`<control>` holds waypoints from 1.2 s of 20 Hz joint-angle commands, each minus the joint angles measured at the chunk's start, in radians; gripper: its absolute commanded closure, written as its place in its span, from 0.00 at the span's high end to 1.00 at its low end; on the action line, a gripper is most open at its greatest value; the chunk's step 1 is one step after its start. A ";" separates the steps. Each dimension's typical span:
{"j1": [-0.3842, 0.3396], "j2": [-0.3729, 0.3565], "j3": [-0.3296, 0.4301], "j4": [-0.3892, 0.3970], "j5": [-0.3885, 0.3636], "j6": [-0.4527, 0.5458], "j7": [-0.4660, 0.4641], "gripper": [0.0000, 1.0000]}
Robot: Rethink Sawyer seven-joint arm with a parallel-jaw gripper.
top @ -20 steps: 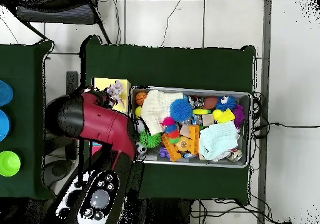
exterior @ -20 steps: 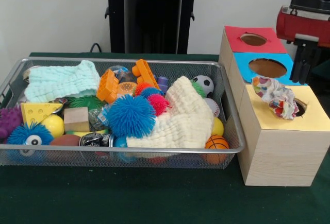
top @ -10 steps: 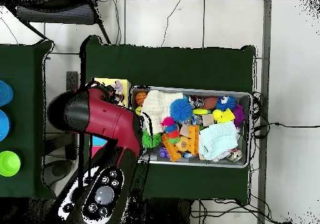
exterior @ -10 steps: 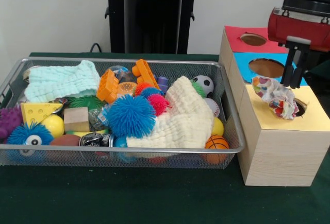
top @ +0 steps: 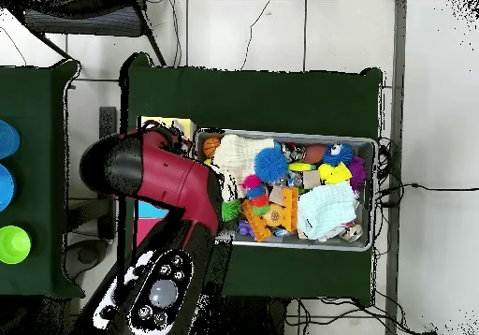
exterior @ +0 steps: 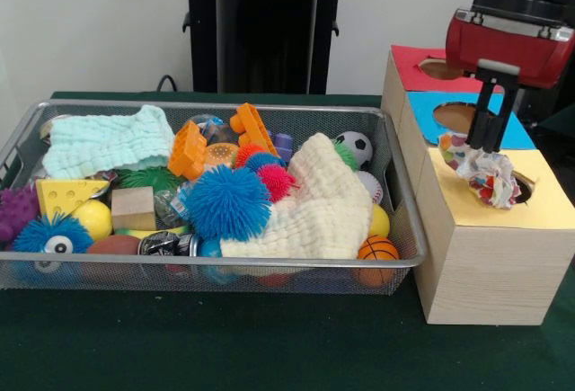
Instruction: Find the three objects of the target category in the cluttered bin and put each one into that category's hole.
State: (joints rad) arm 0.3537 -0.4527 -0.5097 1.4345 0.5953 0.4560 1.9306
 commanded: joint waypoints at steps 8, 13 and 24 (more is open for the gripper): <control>-0.041 0.048 0.069 0.063 -0.071 -0.024 0.172 0.00; -0.037 0.050 0.082 0.089 -0.069 -0.023 0.195 0.00; -0.013 0.077 0.095 0.126 -0.057 -0.058 0.235 0.00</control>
State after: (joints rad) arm 0.3462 -0.4493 -0.5097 1.4589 0.5456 0.4531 1.9306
